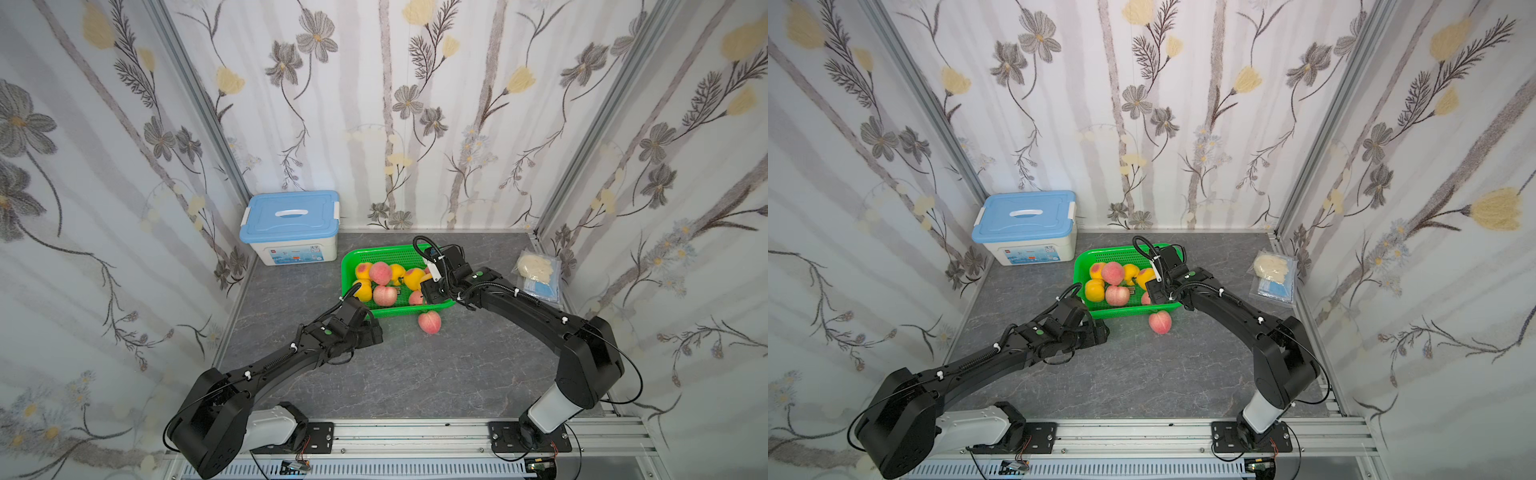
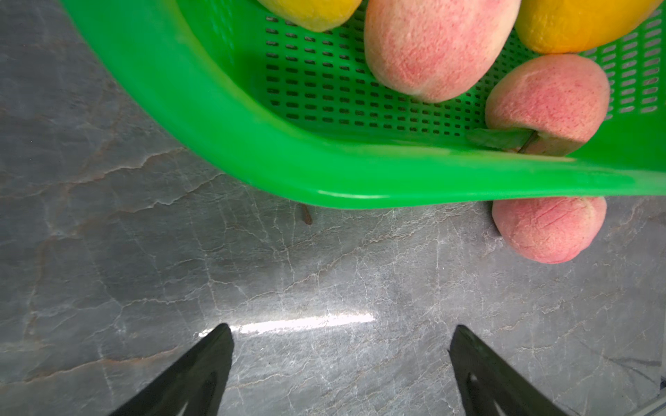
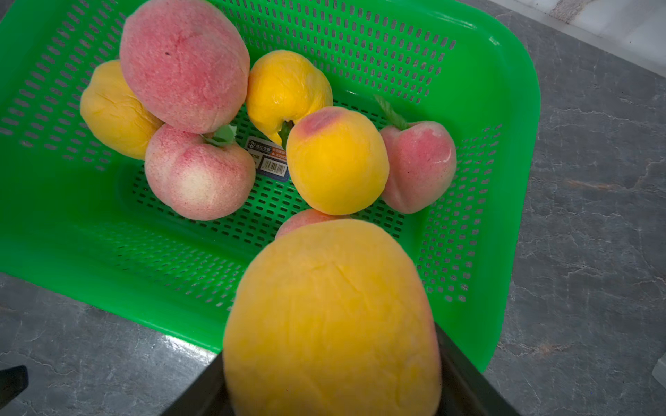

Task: Put the peaches into the basket
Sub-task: Place the peach in the basket.

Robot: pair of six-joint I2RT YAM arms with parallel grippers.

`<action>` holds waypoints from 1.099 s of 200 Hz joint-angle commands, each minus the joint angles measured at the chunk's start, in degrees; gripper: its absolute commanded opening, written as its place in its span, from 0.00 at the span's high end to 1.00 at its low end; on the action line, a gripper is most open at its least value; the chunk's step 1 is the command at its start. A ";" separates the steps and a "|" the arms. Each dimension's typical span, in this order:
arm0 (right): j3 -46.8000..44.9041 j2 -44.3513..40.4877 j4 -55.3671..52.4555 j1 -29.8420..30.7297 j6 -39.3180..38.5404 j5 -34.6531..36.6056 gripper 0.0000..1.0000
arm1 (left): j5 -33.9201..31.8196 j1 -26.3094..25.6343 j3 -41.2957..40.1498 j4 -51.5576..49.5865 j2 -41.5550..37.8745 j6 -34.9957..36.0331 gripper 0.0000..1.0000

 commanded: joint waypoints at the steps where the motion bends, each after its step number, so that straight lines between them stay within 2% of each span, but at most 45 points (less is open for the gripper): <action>1: 0.17 0.43 1.75 -0.73 0.67 -0.57 0.39 | -0.55 0.01 -0.16 0.52 -0.05 -0.17 0.04; 162: 0.16 5.84 2.14 -3.49 0.93 -2.14 0.34 | -0.39 0.01 0.73 0.31 0.56 0.27 0.04; 220: 0.34 7.16 2.30 -3.57 1.00 -1.90 0.29 | -0.37 0.01 0.77 0.14 0.43 0.18 0.04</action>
